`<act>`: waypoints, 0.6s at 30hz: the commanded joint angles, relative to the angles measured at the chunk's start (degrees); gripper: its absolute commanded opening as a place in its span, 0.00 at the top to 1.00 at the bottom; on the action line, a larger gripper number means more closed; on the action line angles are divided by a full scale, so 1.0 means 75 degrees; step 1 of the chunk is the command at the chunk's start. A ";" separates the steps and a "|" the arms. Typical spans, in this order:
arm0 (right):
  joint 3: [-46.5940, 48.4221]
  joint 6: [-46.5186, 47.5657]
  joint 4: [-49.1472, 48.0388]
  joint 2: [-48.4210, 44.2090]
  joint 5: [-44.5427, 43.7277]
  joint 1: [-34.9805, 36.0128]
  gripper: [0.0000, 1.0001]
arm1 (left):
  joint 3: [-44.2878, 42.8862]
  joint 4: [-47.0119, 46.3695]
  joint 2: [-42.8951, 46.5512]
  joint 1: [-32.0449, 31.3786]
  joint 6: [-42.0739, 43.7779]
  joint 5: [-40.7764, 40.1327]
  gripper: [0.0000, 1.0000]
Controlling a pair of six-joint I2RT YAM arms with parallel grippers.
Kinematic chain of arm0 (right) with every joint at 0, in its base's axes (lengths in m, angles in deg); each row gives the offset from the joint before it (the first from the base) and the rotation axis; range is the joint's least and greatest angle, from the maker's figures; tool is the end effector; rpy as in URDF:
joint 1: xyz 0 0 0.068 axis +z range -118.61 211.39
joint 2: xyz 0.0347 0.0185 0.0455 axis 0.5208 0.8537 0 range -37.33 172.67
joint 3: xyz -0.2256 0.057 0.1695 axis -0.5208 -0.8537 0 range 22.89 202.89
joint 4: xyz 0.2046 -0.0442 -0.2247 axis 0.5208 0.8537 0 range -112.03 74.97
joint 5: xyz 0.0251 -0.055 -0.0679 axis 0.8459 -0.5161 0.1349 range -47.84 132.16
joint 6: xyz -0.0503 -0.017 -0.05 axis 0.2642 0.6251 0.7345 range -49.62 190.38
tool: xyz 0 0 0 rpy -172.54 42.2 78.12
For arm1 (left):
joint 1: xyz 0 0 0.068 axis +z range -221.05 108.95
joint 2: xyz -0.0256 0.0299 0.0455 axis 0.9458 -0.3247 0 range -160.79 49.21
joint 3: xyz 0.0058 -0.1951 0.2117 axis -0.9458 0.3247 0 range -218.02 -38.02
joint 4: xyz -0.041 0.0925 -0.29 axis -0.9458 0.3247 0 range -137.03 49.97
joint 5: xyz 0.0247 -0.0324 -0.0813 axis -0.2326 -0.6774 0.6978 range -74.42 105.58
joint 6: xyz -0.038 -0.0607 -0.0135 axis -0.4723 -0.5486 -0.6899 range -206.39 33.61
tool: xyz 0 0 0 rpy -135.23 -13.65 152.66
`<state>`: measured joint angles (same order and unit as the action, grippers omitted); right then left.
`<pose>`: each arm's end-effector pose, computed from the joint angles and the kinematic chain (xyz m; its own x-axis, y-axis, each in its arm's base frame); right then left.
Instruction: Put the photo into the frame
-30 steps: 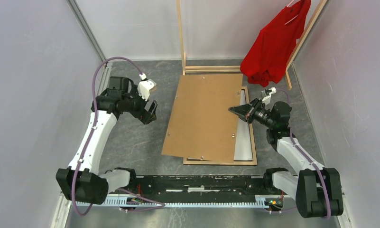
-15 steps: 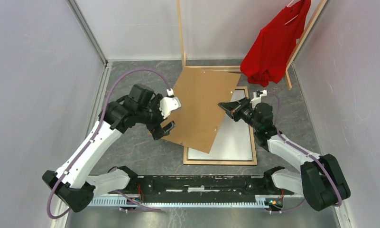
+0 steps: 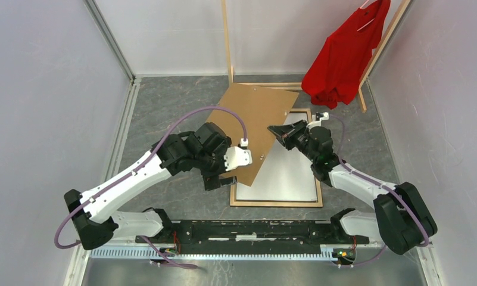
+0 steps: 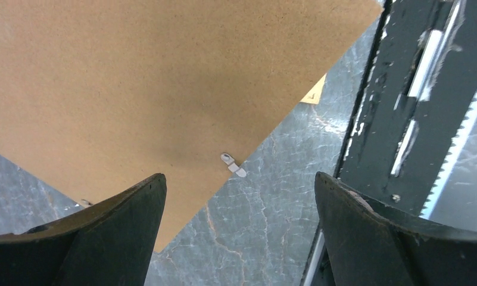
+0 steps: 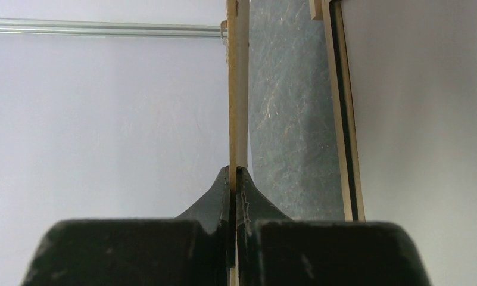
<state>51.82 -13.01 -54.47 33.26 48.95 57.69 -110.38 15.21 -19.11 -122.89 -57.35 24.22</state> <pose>0.2824 0.1475 0.2055 -0.5576 0.8247 -0.0947 0.0799 0.1669 0.9827 0.1631 -0.2223 0.3401 -0.0581 0.8505 -0.5228 0.9773 0.1554 0.1441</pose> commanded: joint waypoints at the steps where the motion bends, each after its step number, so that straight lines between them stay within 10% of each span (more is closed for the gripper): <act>1: 0.0293 -0.0477 -0.1199 -0.0027 -0.0029 0.0108 1.00 | 0.0384 -0.0537 0.0056 -0.0303 0.0591 -0.0851 0.00; 18: 0.0046 -0.0253 -0.1176 -0.0234 0.0879 0.0167 1.00 | 0.1104 -0.1113 0.0364 -0.0401 0.1586 -0.1839 0.00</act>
<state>51.80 -14.76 -57.47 34.88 52.69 58.65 -102.94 9.72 -17.93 -125.55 -49.83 14.50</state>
